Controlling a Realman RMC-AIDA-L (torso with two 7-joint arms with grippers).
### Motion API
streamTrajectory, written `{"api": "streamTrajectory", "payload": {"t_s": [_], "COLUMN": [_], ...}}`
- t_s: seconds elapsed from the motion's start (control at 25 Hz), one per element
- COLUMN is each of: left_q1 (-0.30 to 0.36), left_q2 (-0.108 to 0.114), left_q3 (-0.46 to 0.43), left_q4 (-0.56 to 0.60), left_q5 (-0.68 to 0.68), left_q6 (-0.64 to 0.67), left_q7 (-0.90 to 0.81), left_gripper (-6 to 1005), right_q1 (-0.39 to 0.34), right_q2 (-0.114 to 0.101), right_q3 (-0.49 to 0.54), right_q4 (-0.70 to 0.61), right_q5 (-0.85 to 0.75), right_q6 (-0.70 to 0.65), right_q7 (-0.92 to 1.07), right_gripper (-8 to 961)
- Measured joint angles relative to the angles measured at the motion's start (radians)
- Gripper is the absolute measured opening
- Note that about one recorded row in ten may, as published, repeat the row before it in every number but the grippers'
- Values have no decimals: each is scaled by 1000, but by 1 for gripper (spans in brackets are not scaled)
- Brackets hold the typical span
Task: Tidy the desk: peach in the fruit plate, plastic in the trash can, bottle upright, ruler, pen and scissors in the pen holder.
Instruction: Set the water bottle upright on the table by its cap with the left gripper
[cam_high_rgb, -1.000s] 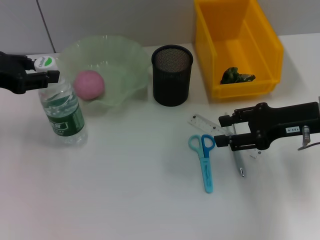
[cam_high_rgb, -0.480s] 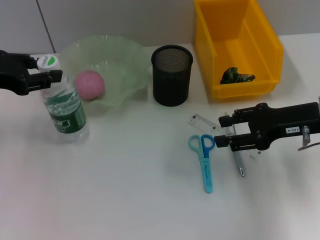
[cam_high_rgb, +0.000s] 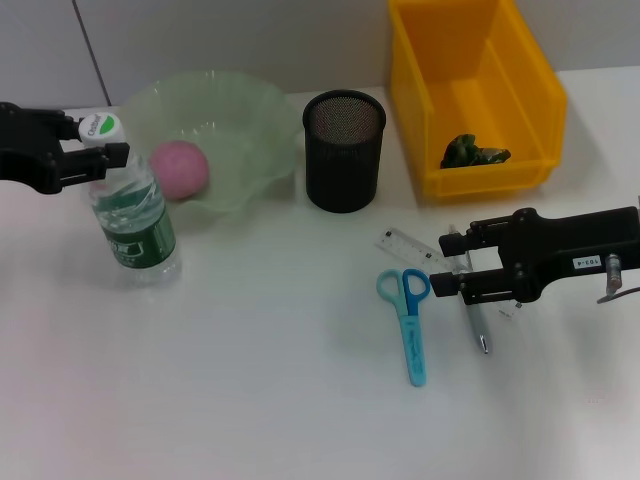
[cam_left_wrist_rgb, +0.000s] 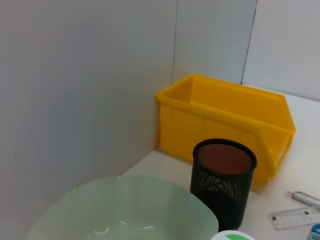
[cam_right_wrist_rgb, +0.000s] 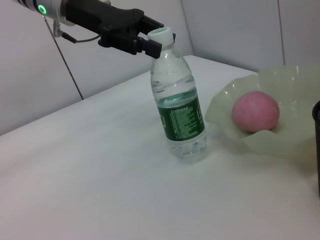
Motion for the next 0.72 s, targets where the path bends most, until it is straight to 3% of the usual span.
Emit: {"api": "streamTrajectory", "payload": {"t_s": [0.72], "left_q1": [-2], "left_q2": [0], "left_q3": [-1], "left_q4": [-7], "left_q5": [0], "left_q6": [0], "left_q7": [19], "left_gripper": [434], "right_q1": [0], "right_q2": [0], "right_q3": [0], "right_q4": [3], "right_q5": [2], "right_q6": [1], "right_q7": [0], "right_gripper": [629]}}
